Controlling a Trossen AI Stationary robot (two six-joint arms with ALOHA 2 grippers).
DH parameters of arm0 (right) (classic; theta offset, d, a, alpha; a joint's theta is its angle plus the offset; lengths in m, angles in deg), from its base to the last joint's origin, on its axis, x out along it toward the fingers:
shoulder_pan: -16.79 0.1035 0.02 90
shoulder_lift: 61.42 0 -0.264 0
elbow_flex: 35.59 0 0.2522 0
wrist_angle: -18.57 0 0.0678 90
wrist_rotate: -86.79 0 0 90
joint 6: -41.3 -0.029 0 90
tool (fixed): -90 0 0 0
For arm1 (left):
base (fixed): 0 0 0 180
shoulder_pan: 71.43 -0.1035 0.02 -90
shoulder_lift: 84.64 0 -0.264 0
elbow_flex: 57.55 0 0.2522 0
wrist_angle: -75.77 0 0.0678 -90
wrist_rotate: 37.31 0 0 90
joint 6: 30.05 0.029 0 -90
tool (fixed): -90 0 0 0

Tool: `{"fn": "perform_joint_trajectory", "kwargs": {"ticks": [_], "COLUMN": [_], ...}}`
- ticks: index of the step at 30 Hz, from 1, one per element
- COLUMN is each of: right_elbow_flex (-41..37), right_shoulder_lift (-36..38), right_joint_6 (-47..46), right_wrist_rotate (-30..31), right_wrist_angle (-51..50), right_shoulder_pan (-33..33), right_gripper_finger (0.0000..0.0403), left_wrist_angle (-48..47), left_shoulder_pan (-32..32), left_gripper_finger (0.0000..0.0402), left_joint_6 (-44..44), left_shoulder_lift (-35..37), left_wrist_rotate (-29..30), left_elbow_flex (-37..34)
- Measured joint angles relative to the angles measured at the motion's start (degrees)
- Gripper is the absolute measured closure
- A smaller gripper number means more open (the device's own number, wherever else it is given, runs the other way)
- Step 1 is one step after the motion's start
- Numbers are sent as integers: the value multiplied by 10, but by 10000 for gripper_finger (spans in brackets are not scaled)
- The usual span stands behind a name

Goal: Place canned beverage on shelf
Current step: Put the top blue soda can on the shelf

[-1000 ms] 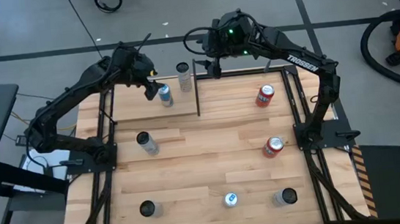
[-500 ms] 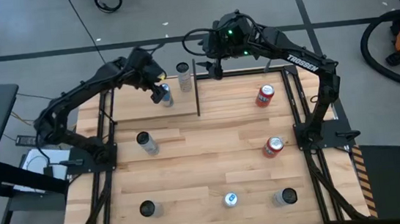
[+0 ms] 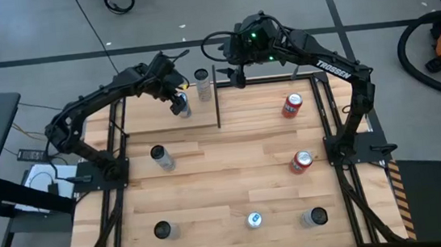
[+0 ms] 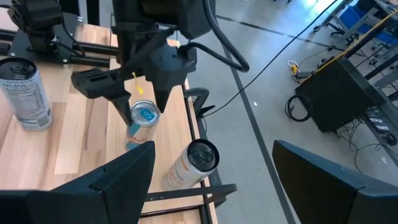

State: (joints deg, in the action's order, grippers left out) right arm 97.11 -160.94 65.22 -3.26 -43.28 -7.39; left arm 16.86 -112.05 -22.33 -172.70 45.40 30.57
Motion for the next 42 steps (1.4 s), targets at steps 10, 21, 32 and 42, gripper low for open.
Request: {"fn": "perform_joint_trajectory", "kwargs": {"ticks": [10, 21, 32, 42], "right_elbow_flex": [0, 0, 0, 0], "right_shoulder_lift": [0, 0, 0, 0], "right_joint_6": [0, 0, 0, 0], "right_wrist_rotate": [0, 0, 0, 0], "right_wrist_angle": [-6, -6, -6, -6], "right_shoulder_pan": [0, 0, 0, 0], "right_gripper_finger": [69, 69, 69, 69], "left_wrist_angle": [-1, 16, 48, 59], "left_shoulder_pan": [-2, -10, -30, -80], "left_gripper_finger": [112, 163, 158, 158], "left_joint_6": [20, 85, 170, 167], "left_shoulder_lift": [-4, -4, -5, -5], "left_wrist_rotate": [0, 2, -59, -76], "left_elbow_flex": [0, -1, -1, -1]}}
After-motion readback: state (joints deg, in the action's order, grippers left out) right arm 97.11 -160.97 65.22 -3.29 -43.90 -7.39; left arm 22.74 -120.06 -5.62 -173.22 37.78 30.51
